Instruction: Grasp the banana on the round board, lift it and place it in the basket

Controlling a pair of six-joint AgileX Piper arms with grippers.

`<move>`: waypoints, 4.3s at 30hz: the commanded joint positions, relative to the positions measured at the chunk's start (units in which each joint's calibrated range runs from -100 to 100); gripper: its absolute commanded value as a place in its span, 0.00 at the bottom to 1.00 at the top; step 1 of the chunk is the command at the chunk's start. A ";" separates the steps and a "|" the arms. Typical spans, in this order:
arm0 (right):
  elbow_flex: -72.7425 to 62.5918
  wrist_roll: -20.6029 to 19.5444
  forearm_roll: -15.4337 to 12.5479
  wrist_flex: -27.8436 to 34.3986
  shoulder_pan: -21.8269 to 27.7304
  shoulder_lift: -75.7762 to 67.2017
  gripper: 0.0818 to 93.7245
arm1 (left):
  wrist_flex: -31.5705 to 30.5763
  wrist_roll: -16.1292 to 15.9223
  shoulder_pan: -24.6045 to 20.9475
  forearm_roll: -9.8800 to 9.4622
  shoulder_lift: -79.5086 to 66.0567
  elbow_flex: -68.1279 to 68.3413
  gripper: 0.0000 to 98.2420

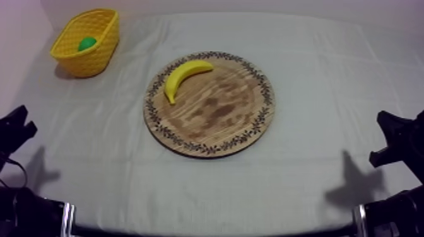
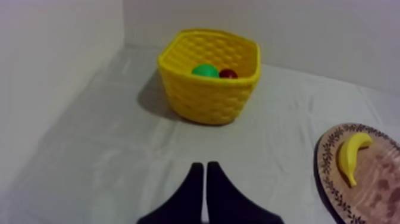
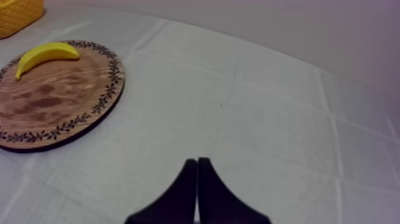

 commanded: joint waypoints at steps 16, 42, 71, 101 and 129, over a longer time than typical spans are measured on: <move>-0.05 0.01 0.04 0.12 0.01 -0.06 0.00 | -2.65 -2.29 2.86 2.36 25.24 -20.33 0.00; -0.05 0.06 0.04 0.12 0.01 -0.06 0.00 | 12.75 -4.92 17.77 2.73 56.89 -57.83 0.00; -0.05 0.06 0.04 0.12 0.01 -0.06 0.00 | 23.93 -7.47 28.68 3.15 82.88 -72.15 0.00; -0.05 0.11 0.04 0.12 0.01 -0.06 0.00 | 28.88 -7.75 31.33 3.47 101.90 -79.05 0.00; -0.05 0.11 0.04 0.12 0.01 -0.06 0.00 | 24.10 0.24 30.57 1.63 102.07 -71.03 0.84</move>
